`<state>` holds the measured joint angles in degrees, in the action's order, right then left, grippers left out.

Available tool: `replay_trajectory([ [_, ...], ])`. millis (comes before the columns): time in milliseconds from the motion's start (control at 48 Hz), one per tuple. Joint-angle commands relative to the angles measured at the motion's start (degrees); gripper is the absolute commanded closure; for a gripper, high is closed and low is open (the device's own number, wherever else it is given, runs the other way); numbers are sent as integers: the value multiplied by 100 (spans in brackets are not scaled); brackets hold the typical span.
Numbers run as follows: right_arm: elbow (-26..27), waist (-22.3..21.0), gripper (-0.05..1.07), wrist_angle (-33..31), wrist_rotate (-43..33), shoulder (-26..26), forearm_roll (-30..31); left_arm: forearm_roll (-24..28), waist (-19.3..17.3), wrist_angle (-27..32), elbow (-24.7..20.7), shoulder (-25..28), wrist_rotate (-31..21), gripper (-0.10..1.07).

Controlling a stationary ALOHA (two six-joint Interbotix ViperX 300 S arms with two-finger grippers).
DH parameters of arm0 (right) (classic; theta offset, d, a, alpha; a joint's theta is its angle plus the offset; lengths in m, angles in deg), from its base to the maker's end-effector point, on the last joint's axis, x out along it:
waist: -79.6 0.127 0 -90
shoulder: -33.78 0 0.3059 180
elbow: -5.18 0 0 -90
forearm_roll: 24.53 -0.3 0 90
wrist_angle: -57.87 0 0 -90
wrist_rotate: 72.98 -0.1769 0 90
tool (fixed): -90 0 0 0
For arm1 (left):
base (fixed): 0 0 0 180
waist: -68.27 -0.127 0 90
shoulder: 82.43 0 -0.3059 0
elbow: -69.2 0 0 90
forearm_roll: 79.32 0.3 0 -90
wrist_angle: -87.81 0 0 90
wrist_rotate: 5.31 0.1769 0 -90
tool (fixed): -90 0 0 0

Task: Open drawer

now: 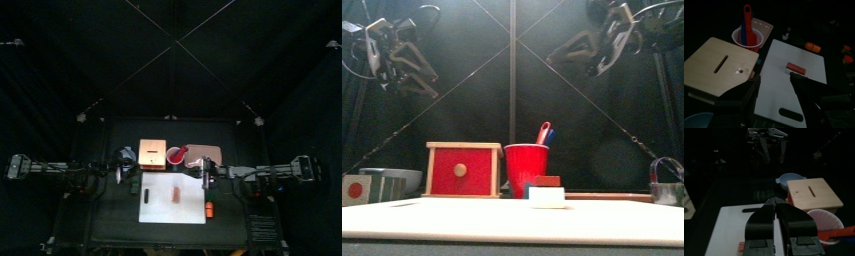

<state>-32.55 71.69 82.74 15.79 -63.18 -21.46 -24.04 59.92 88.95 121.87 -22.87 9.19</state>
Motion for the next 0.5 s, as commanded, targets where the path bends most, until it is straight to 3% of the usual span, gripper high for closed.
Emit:
replay_trajectory([
  [0,501,-246,97,211,-9,422,88,-369,-185,-290,-132,185,0,12],
  [250,1811,-738,97,264,18,1960,308,-1969,-686,-1090,123,712,44,13],
  [479,2812,-905,98,167,-18,3023,782,-2777,-1020,-2048,343,738,237,29],
])
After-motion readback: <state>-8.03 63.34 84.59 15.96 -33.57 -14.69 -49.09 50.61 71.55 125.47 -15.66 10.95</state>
